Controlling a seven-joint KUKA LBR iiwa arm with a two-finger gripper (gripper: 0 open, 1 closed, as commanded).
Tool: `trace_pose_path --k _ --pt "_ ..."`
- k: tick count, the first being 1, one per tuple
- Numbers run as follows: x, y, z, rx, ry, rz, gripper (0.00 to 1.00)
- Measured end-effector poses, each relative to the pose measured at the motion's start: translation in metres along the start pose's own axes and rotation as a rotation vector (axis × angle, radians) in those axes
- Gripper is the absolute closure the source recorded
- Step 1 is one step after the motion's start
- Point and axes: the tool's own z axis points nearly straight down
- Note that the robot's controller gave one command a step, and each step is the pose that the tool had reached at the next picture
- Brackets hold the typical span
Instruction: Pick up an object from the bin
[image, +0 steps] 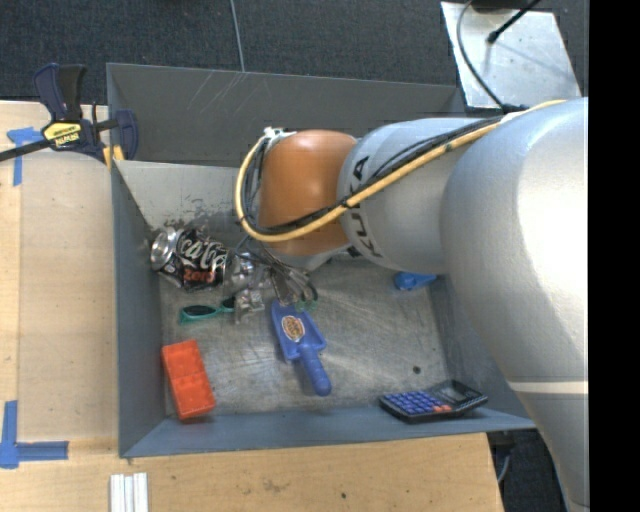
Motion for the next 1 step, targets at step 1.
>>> trace_pose_path --k 1 --pt "0.0000 0.0000 0.0000 0.000 0.000 0.000 1.00"
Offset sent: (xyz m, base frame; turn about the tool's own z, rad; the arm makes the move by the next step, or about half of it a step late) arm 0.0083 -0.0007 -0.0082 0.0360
